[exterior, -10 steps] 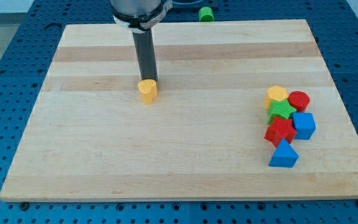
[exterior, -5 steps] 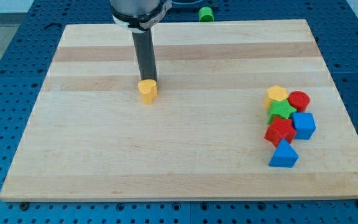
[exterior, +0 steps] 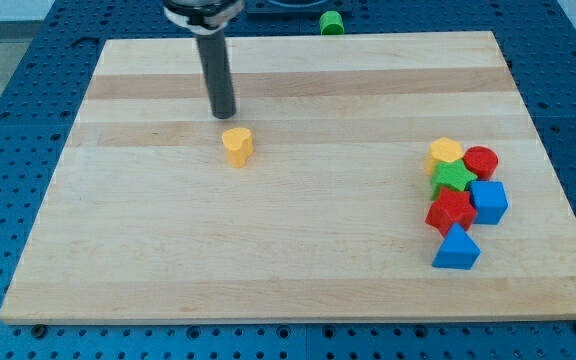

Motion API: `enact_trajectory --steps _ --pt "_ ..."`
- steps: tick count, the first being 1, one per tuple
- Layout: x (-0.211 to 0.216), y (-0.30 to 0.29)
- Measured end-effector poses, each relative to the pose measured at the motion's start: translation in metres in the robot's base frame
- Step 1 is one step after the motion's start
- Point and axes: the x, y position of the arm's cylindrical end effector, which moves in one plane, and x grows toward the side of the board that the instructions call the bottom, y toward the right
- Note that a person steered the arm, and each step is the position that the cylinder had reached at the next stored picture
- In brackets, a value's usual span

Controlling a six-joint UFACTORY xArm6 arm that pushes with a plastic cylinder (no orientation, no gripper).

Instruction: Push the yellow heart towards the group of the blocks

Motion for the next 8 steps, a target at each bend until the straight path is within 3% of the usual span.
enact_trajectory --steps 2,3,4,7,8 --pt "0.003 -0.096" --pt "0.032 -0.070" --pt "0.045 0.004" --pt "0.105 0.081" --pt "0.101 0.107"
